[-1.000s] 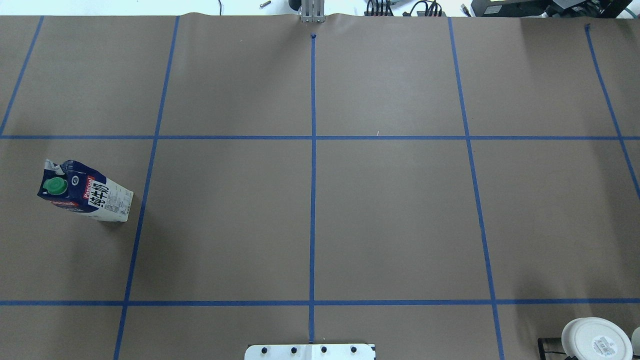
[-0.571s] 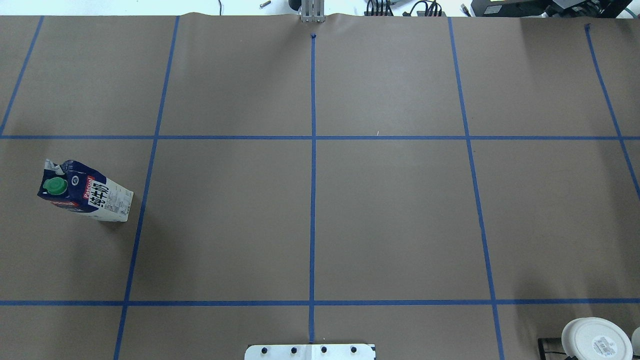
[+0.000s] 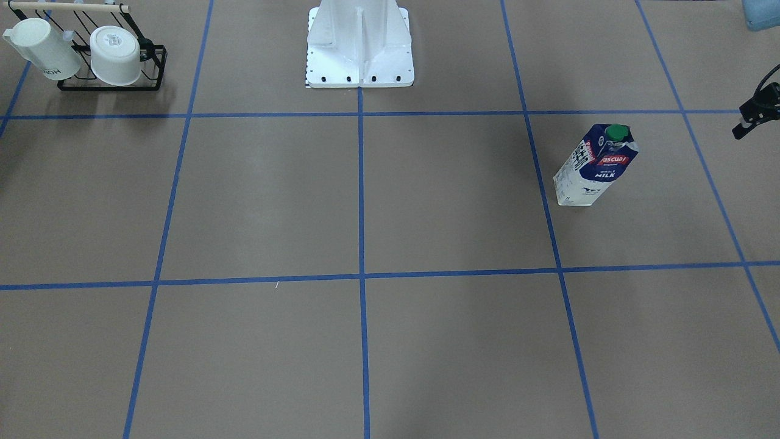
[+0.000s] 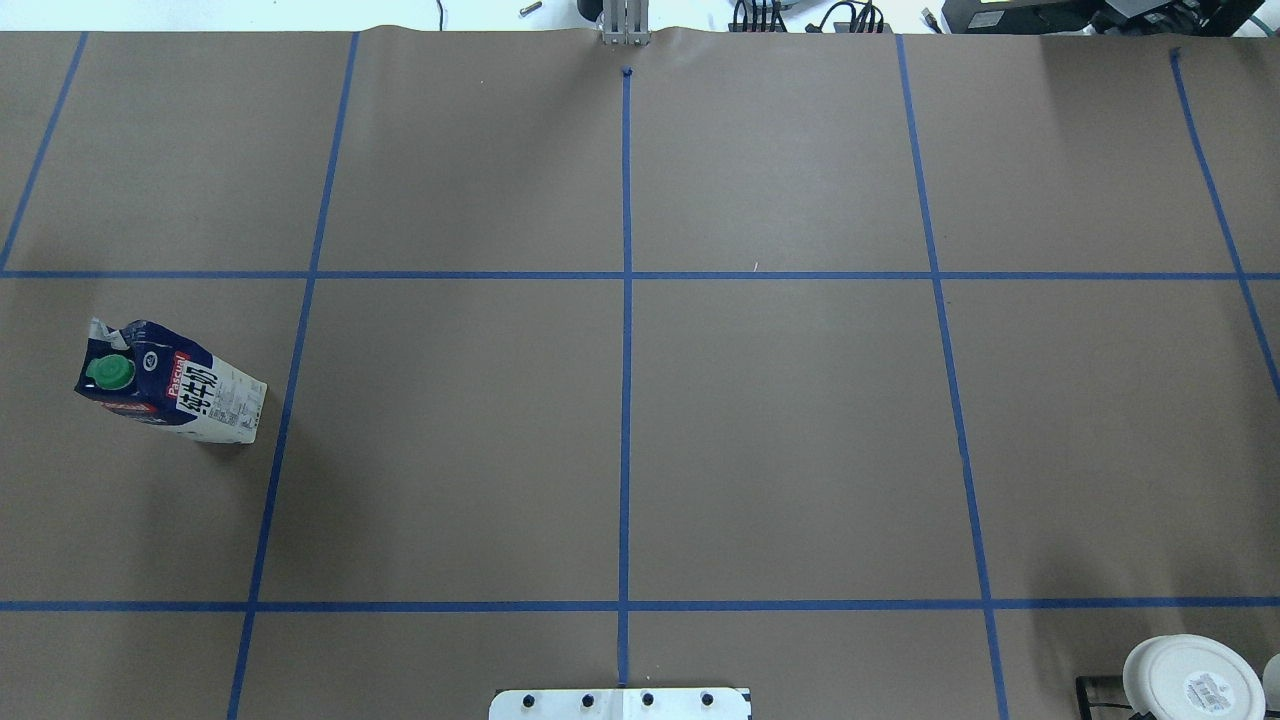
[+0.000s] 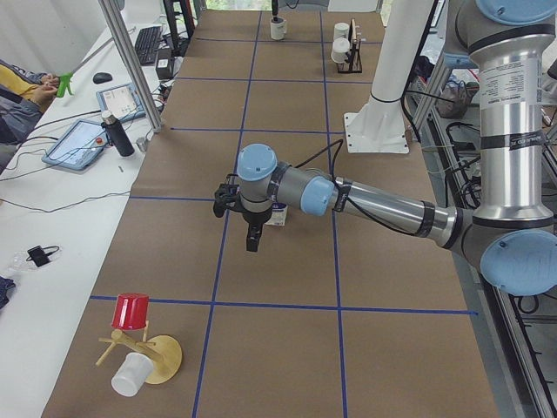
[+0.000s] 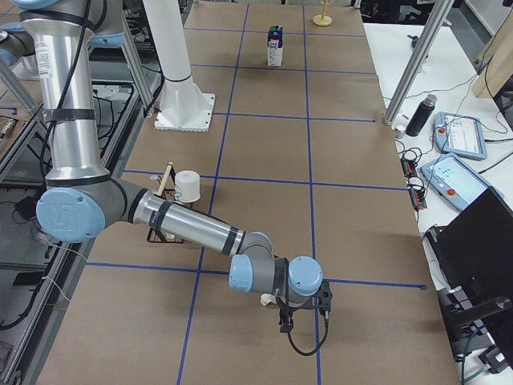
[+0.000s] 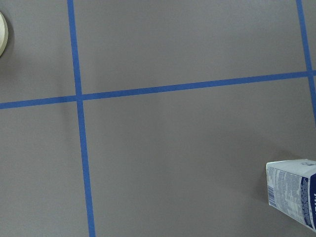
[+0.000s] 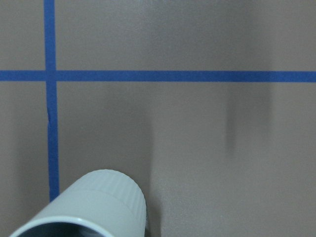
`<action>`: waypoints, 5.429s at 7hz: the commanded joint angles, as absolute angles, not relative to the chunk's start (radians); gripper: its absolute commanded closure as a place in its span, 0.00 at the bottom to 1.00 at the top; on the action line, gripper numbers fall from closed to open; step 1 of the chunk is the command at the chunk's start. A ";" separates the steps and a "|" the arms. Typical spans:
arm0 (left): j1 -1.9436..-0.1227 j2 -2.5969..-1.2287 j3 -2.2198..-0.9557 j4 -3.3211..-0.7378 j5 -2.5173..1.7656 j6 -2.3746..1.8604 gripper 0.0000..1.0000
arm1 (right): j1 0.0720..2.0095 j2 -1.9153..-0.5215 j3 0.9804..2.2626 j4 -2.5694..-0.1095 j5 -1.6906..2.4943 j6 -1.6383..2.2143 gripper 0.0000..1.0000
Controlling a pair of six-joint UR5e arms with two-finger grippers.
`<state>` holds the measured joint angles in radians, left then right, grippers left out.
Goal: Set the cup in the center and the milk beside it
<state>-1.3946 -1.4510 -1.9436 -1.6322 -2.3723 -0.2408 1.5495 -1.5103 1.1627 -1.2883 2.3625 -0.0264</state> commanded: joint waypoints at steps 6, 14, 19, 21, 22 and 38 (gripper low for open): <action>-1.401 -1.447 -1.959 -1.631 -2.373 -0.242 0.02 | 1.448 -1.543 1.239 -1.229 2.387 -0.009 1.00; -1.397 -1.439 -1.980 -1.629 -2.364 -0.242 0.02 | 0.837 -0.916 1.635 -1.697 2.071 0.904 1.00; -1.401 -1.428 -1.993 -1.629 -2.365 -0.245 0.02 | 0.712 -0.606 1.237 -1.542 2.033 1.109 1.00; -1.402 -1.428 -1.993 -1.629 -2.365 -0.245 0.02 | 0.700 -0.568 1.120 -1.421 2.028 1.157 1.00; -1.402 -1.427 -1.993 -1.629 -2.365 -0.245 0.02 | 0.696 -0.565 1.117 -1.417 2.026 1.157 1.00; -0.911 -1.546 -2.142 -1.635 -2.098 -0.880 0.02 | 0.906 -1.446 2.107 -1.500 2.145 1.105 0.00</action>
